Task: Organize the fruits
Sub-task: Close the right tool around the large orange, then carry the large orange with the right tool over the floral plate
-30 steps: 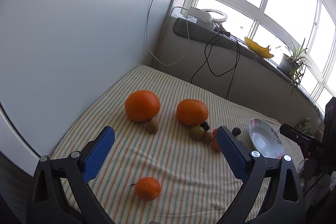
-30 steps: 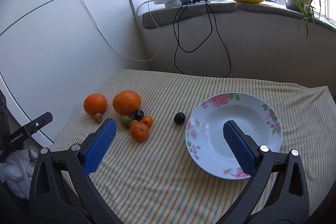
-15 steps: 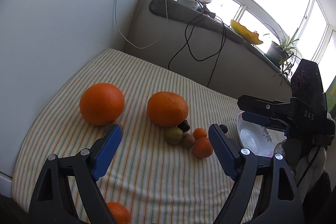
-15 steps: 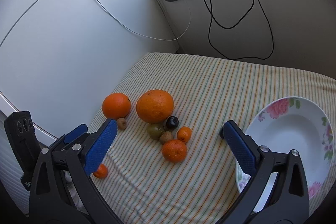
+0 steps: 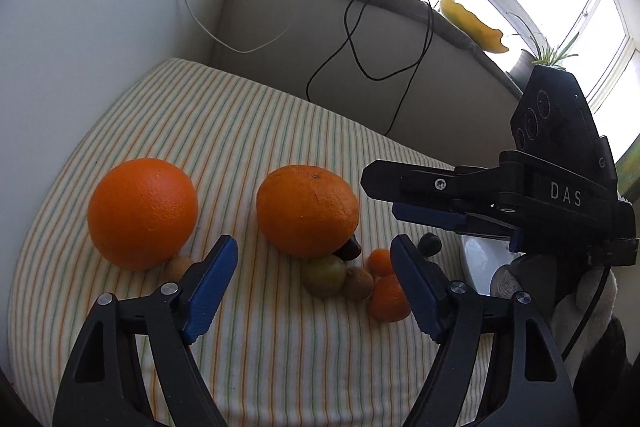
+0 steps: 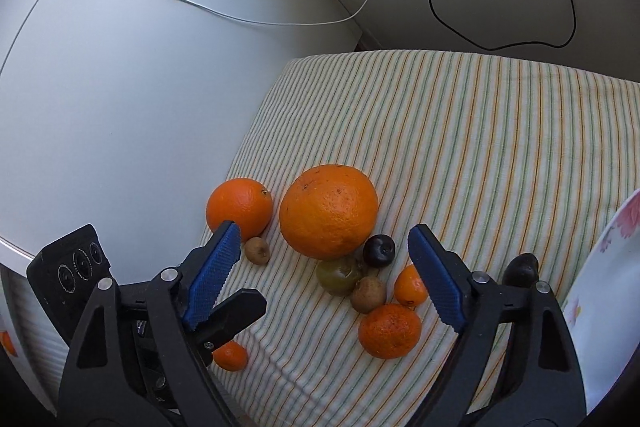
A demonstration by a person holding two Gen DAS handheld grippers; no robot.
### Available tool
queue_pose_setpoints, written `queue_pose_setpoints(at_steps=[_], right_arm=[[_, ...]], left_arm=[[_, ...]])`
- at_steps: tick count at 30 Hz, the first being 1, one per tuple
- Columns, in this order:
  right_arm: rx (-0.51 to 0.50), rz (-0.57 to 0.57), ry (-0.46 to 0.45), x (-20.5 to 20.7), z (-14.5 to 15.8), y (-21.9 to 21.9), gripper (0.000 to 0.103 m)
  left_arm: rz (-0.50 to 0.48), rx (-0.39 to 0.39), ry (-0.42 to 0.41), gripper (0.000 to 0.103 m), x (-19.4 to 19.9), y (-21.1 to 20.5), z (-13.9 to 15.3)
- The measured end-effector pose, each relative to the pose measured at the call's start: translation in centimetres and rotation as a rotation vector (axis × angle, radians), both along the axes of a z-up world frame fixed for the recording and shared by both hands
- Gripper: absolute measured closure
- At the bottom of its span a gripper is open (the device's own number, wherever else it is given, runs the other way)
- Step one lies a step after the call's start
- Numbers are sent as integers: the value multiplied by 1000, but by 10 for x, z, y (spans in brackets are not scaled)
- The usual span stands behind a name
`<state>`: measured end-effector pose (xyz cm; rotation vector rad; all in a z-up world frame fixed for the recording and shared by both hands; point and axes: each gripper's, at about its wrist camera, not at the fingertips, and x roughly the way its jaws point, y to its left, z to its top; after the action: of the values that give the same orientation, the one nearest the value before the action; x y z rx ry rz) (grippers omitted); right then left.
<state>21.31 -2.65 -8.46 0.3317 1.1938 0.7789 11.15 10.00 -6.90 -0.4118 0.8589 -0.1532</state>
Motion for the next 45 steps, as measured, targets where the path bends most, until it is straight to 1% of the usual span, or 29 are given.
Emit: queue_pose_setpoints(at_steps=[2,4,6,11,14,18,20,22,28,35,40,45], right_arm=[[5,0,23,7,-5,5,19],[12,2,46,12,-10,10,20],[5,6,52,14,-13,15,21],[3,20,75,21,-24,32,27],[-3,24,83,24,-30,42,28],[-4,28,99,29,-33,44,29],[0,30,109,30,-35,46,34],[3,30,119,32,-37,47,37],[7,30,121,35,-39,50,38],[7,37,112,28,-33,40,39],[22,36,102,24,-29,34,40],[33,34,82,15,-16,22,40]], left_arm=[[-8,-11,15,26,5,0,-2],[-14,-11,25,26,9,1,-3],[-19,-15,36,27,12,0,-6],[-25,-51,74,28,17,4,-14],[-25,-63,85,29,21,5,-17],[-28,-71,93,30,26,4,-18],[-30,-70,95,31,28,4,-18],[-34,-69,98,34,30,4,-18],[-32,-52,92,35,31,2,-17],[-27,-44,79,35,29,1,-14],[-27,-21,59,35,23,-4,-7],[-26,-8,30,35,15,-11,7]])
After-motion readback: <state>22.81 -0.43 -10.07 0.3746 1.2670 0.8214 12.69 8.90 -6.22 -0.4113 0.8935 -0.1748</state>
